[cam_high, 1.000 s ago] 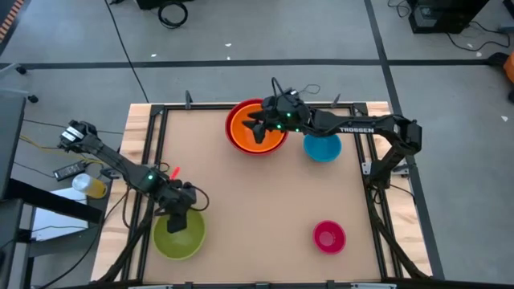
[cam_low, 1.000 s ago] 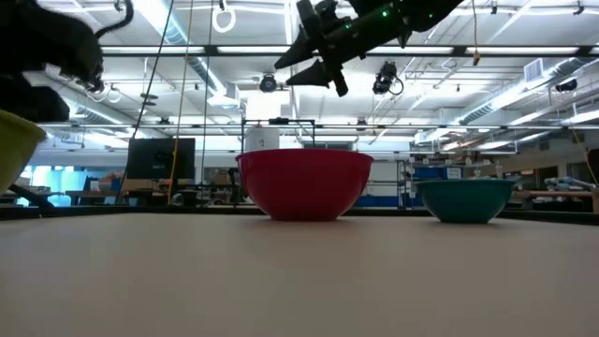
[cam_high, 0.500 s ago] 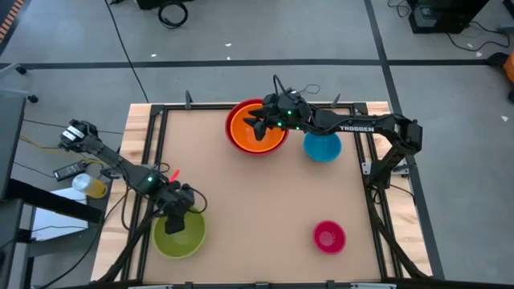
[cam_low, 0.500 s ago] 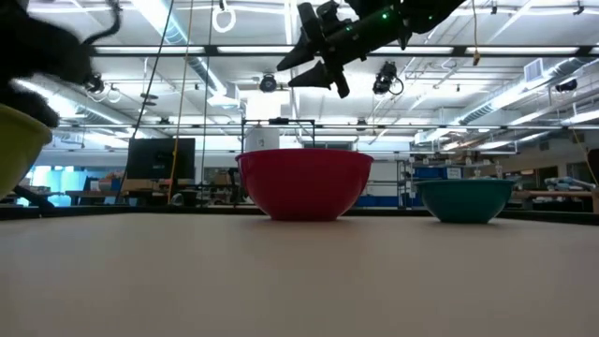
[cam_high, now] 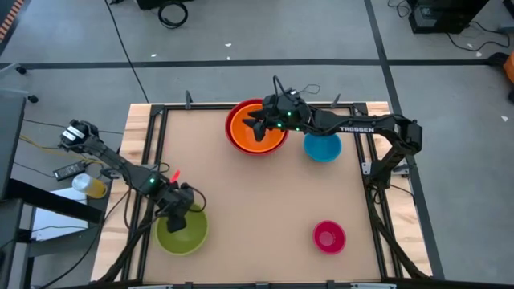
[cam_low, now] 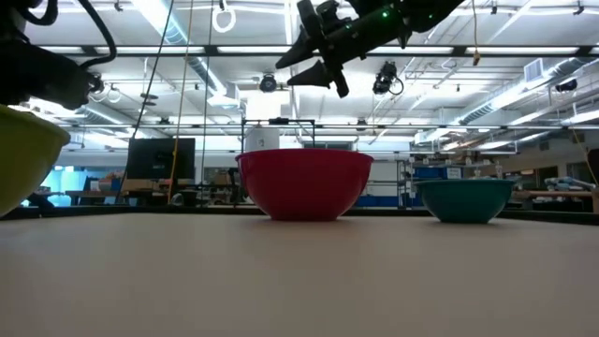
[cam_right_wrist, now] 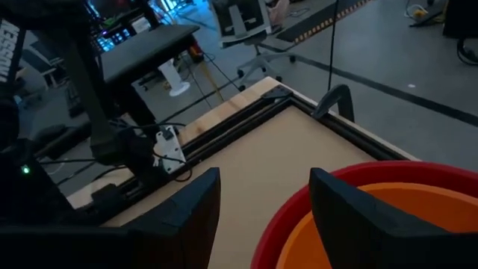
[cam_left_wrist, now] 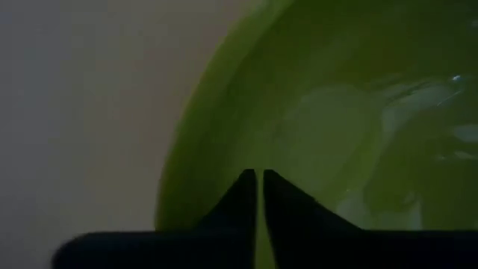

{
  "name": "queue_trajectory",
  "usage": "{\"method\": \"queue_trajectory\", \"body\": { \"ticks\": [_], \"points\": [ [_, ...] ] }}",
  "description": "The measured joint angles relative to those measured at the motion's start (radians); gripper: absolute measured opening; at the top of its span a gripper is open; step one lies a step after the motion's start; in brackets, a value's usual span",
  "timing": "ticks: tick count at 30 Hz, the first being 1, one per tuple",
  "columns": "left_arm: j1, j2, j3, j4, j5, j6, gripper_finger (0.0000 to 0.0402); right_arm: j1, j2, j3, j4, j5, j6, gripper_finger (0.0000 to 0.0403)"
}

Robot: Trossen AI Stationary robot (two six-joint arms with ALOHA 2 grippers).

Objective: Nest bowls inside each other
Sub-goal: Stack the green bowl on top of the orange bowl

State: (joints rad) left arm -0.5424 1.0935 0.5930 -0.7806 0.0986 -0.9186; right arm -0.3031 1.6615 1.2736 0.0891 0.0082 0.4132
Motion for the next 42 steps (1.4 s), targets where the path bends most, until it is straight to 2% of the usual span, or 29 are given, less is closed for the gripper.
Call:
{"method": "queue_trajectory", "body": {
  "ticks": [4, 6, 8, 11, 14, 18, 22, 24, 26, 31, 35, 39, 42],
  "points": [
    [0.026, -0.001, 0.029, -0.012, -0.011, -0.009, 0.0004, 0.002, 0.0, 0.0, 0.0, -0.022, 0.047, 0.0207],
    [0.04, -0.007, 0.068, -0.04, -0.05, -0.005, 0.0003, 0.008, 0.0, 0.0, 0.001, -0.089, 0.075, 0.0206],
    [0.054, -0.018, 0.113, -0.088, -0.127, -0.005, 0.0002, 0.024, 0.008, 0.001, 0.017, -0.17, 0.086, 0.0206],
    [0.085, -0.044, 0.191, -0.173, -0.268, -0.004, 0.0001, 0.068, 0.035, 0.001, 0.021, -0.209, 0.086, 0.0206],
    [0.123, -0.068, 0.258, -0.273, -0.324, 0.0, 0.0001, 0.123, 0.067, 0.001, 0.019, -0.186, 0.084, 0.0206],
    [0.153, -0.09, 0.328, -0.359, -0.317, 0.022, 0.0001, 0.2, 0.101, 0.001, 0.046, -0.103, 0.083, 0.0206],
    [0.144, -0.107, 0.352, -0.367, -0.289, 0.023, 0.0002, 0.261, 0.13, 0.015, 0.062, -0.039, 0.081, 0.0206],
    [0.125, -0.107, 0.323, -0.358, -0.286, 0.008, 0.0015, 0.285, 0.145, 0.034, 0.054, -0.027, 0.074, 0.0206],
    [0.095, -0.106, 0.264, -0.315, -0.279, -0.015, 0.0045, 0.312, 0.168, 0.068, 0.046, -0.036, 0.043, 0.0208],
    [0.06, -0.105, 0.116, -0.25, -0.253, -0.102, 0.0154, 0.386, 0.251, 0.208, -0.08, -0.012, -0.014, 0.0227],
    [0.056, -0.106, 0.038, -0.168, -0.164, -0.052, 0.0222, 0.418, 0.343, 0.315, -0.164, 0.043, 0.044, 0.0239],
    [0.056, -0.105, -0.035, -0.019, -0.118, -0.031, 0.0239, 0.433, 0.414, 0.42, -0.223, 0.06, 0.231, 0.0239],
    [0.056, -0.105, -0.084, 0.062, -0.103, -0.032, 0.021, 0.459, 0.458, 0.467, -0.246, 0.062, 0.33, 0.0238]
  ]
}}
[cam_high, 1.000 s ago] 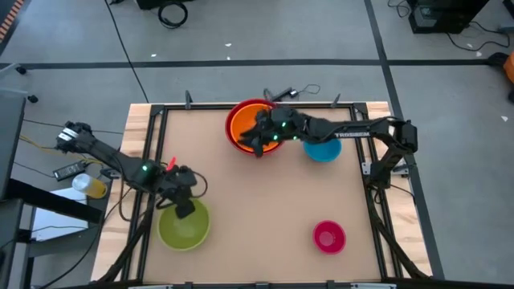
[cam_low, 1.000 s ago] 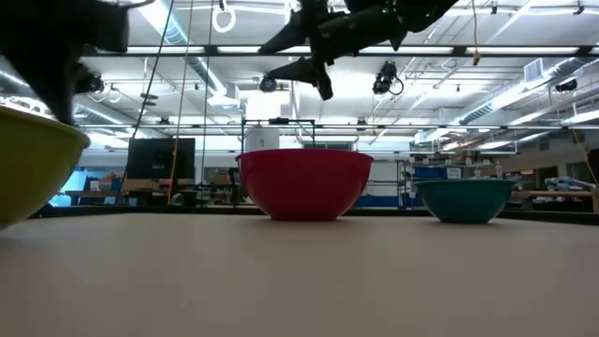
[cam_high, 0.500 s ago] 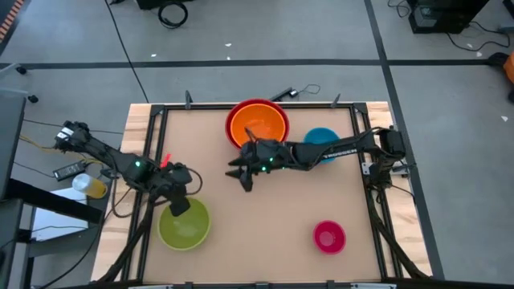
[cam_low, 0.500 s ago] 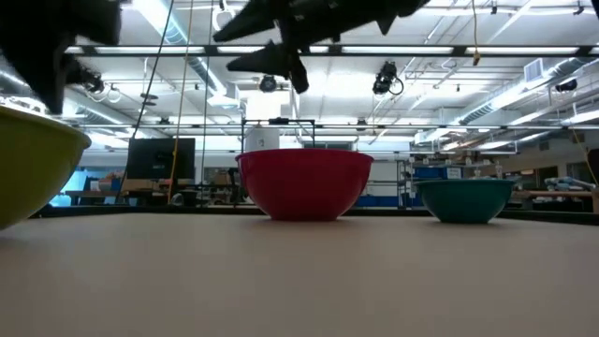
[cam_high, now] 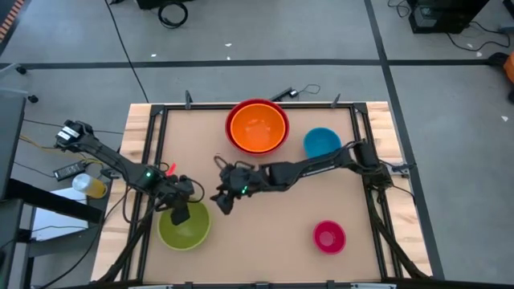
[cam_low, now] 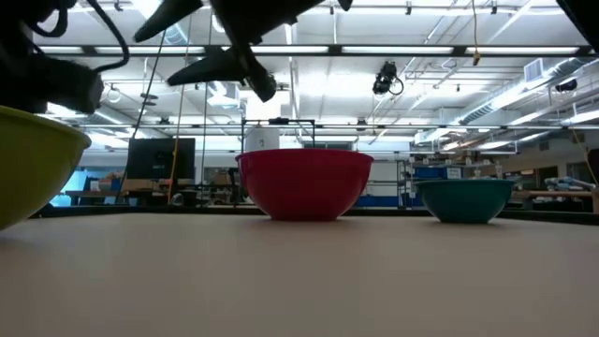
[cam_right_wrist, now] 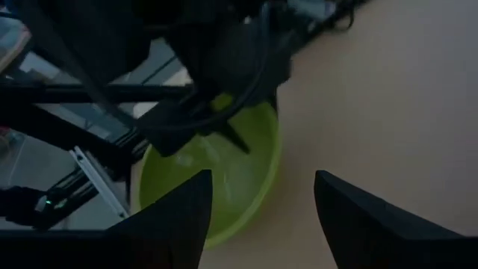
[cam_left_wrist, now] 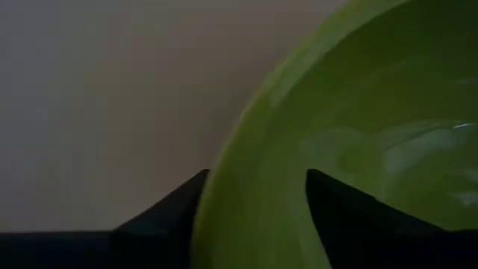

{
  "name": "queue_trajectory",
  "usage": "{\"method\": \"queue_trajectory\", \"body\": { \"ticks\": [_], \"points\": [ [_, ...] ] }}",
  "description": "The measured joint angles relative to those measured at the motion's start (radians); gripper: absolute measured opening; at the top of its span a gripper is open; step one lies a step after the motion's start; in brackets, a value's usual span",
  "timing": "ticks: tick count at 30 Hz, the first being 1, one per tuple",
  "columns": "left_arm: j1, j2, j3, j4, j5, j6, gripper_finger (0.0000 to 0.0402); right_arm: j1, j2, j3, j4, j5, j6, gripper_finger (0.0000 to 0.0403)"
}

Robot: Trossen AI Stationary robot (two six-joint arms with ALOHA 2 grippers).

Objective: Nest bowls inside each other
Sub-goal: Stack the green bowl on top of the orange bowl

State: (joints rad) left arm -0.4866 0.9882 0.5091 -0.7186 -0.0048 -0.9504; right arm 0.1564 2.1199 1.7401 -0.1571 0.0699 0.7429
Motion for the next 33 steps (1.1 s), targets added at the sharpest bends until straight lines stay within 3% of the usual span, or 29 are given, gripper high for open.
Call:
{"method": "queue_trajectory", "body": {
  "ticks": [8, 15, 20, 26, 33],
  "points": [
    [-0.001, -0.004, -0.022, 0.019, 0.012, -0.091, 0.002, 0.055, 0.037, 0.038, -0.166, 0.129, 0.17, 0.0238],
    [-0.01, -0.004, 0.02, 0.035, -0.053, -0.188, 0.0009, 0.049, 0.039, 0.037, -0.291, 0.089, 0.226, 0.0238],
    [-0.039, -0.005, 0.125, 0.0, -0.157, -0.18, 0.0006, 0.067, 0.039, 0.036, -0.255, 0.071, 0.263, 0.0238],
    [-0.053, 0.021, 0.178, -0.063, -0.159, -0.183, 0.0006, 0.086, 0.039, 0.034, -0.198, 0.095, 0.254, 0.0238],
    [-0.063, 0.079, 0.178, -0.158, -0.188, -0.254, 0.0006, 0.072, -0.007, 0.035, -0.331, 0.241, 0.281, 0.0238]
  ]
}}
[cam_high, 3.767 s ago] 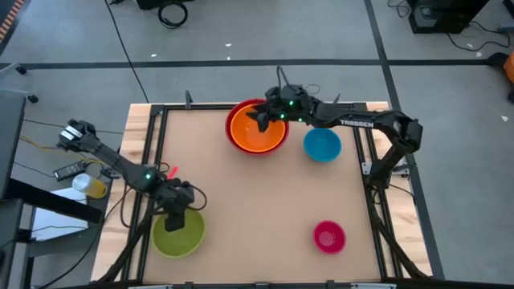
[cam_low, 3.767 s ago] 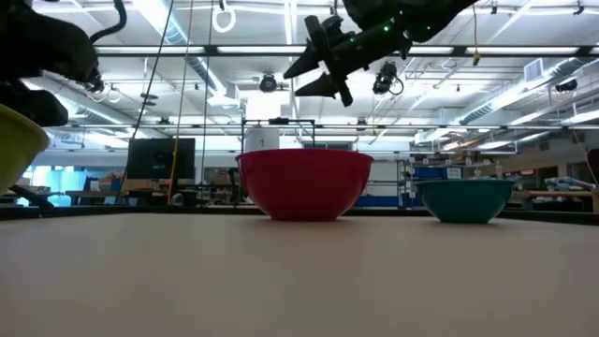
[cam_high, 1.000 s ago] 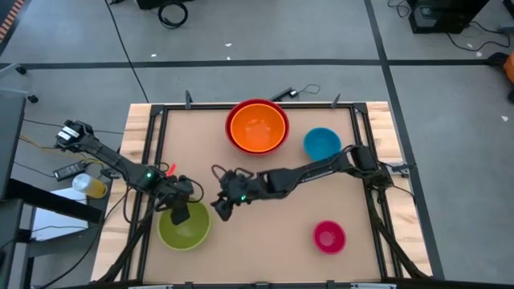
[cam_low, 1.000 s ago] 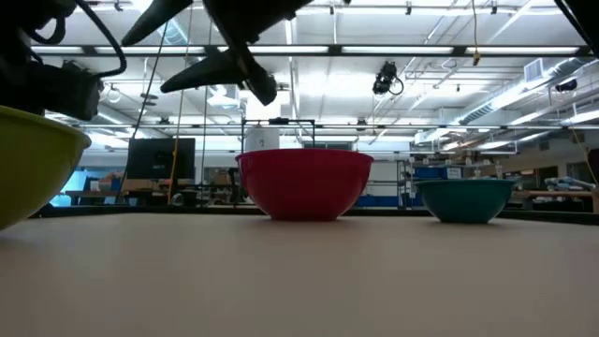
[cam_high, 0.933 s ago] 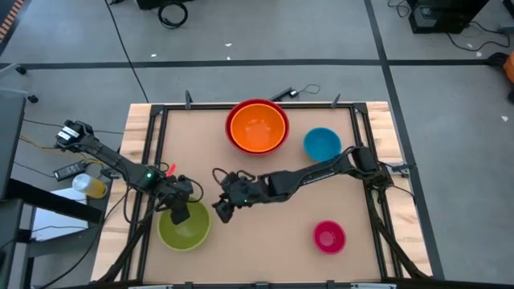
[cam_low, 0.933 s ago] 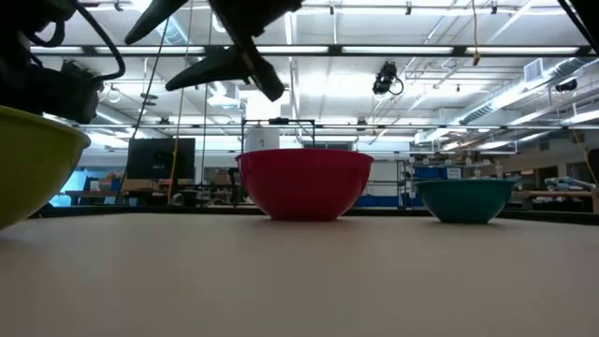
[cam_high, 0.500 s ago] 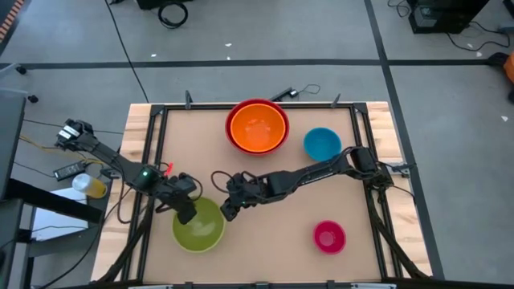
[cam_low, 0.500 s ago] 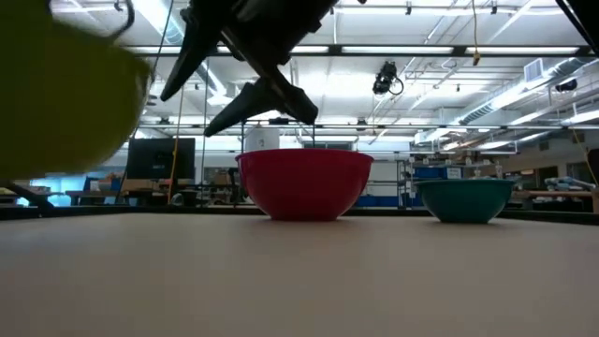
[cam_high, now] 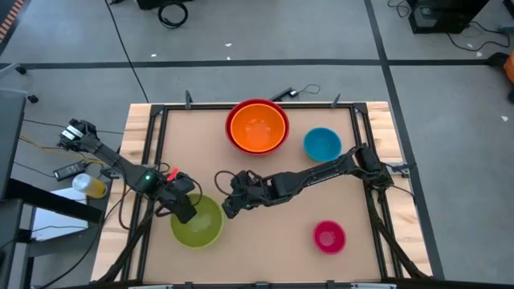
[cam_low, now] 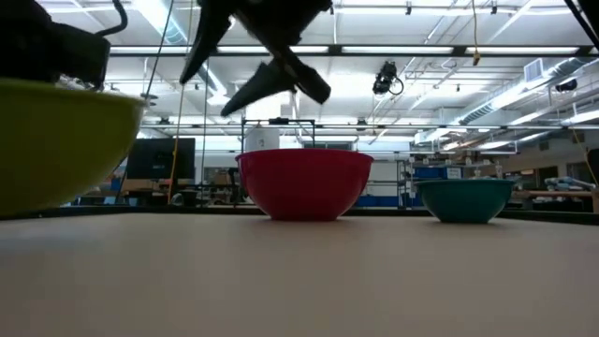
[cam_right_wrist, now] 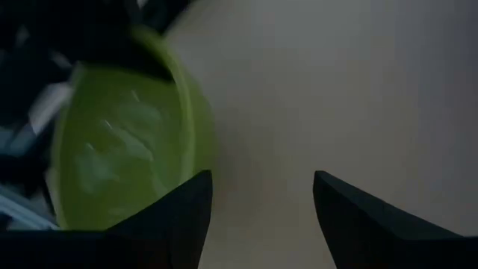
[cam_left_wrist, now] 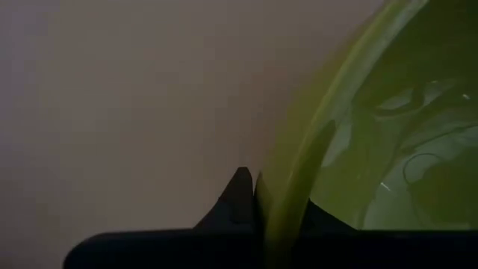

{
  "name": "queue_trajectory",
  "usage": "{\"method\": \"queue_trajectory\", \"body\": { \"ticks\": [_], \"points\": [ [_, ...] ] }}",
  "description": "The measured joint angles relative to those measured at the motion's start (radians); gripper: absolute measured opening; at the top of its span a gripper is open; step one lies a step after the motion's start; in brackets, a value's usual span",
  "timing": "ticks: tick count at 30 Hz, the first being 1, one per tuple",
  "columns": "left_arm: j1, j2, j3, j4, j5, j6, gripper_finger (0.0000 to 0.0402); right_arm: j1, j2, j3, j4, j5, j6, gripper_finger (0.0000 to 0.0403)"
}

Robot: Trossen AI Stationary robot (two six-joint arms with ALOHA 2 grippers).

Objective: Nest bowls inside each other
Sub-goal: Stack the green bowl on top of the orange bowl

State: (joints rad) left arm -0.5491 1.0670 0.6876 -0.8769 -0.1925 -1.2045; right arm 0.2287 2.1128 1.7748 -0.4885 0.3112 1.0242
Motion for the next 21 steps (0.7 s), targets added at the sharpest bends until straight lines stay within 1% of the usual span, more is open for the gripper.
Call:
{"method": "queue_trajectory", "body": {
  "ticks": [2, 5, 7, 10, 14, 16, 18, 21],
  "points": [
    [0.003, 0.008, 0.0, -0.009, -0.007, 0.0, 0.0006, -0.01, -0.015, 0.0, 0.026, 0.001, -0.031, 0.0238],
    [0.022, 0.007, 0.0, 0.006, -0.034, 0.032, 0.0006, -0.021, -0.015, 0.002, 0.095, -0.059, -0.085, 0.0238],
    [0.045, 0.007, 0.0, 0.007, -0.042, 0.086, 0.0006, -0.024, -0.004, 0.002, 0.108, -0.073, -0.111, 0.0238],
    [0.087, 0.005, 0.0, 0.009, -0.044, 0.181, 0.0009, -0.027, 0.011, 0.001, 0.057, -0.066, -0.099, 0.0238],
    [0.144, -0.009, 0.0, 0.03, -0.044, 0.312, 0.0009, -0.044, 0.013, 0.0, 0.058, -0.128, -0.097, 0.0236],
    [0.178, -0.024, 0.0, 0.051, -0.036, 0.378, 0.0009, -0.052, 0.012, 0.001, 0.059, -0.153, -0.107, 0.0231],
    [0.215, -0.042, 0.0, 0.064, -0.02, 0.443, 0.0009, -0.057, 0.012, 0.001, 0.064, -0.155, -0.108, 0.0223],
    [0.275, -0.064, 0.0, 0.07, 0.001, 0.525, 0.0009, -0.068, 0.012, 0.001, 0.072, -0.157, -0.069, 0.0205]
  ]
}}
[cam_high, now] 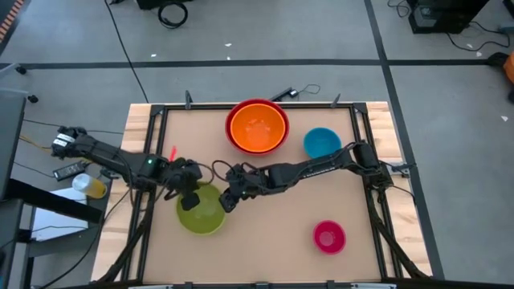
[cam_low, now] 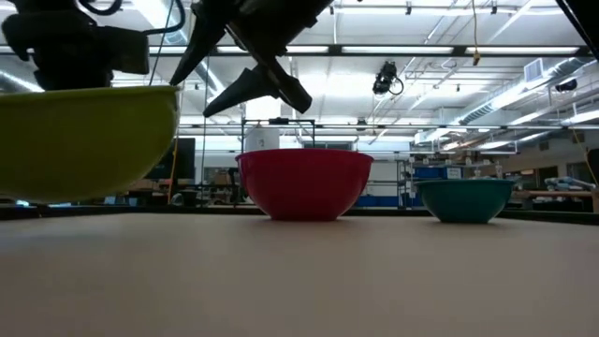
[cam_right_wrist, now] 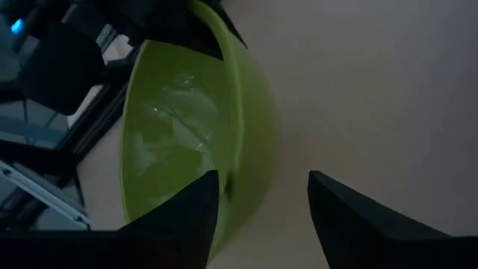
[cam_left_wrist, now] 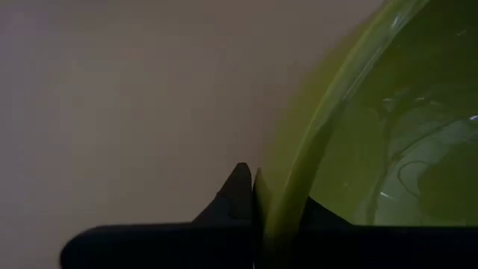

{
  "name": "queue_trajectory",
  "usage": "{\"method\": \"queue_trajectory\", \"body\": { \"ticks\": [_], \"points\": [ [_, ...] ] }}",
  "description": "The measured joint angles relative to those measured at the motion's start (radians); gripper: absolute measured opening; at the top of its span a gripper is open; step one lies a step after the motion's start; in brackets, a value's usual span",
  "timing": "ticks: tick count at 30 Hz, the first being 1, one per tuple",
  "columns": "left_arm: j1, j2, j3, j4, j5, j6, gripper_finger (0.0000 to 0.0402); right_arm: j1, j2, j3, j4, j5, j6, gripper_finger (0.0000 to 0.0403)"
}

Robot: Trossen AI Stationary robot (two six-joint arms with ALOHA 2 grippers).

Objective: Nest bowls inside each other
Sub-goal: Stack the green bowl on top of the orange bowl

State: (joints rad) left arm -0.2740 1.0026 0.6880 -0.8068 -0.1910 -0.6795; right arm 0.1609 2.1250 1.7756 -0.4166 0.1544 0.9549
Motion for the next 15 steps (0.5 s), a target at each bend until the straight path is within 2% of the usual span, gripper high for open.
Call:
{"method": "queue_trajectory", "body": {
  "ticks": [5, 10, 15],
  "points": [
    [0.099, -0.011, 0.0, 0.021, 0.033, 0.109, 0.001, -0.021, 0.0, 0.0, -0.011, -0.002, 0.04, 0.0146],
    [0.176, -0.007, -0.001, 0.053, 0.046, 0.176, 0.0011, -0.026, -0.001, 0.002, -0.031, 0.012, 0.01, 0.008],
    [0.231, -0.007, -0.001, 0.082, 0.058, 0.195, 0.0011, -0.032, -0.003, 0.003, -0.087, 0.063, -0.011, 0.007]
  ]
}}
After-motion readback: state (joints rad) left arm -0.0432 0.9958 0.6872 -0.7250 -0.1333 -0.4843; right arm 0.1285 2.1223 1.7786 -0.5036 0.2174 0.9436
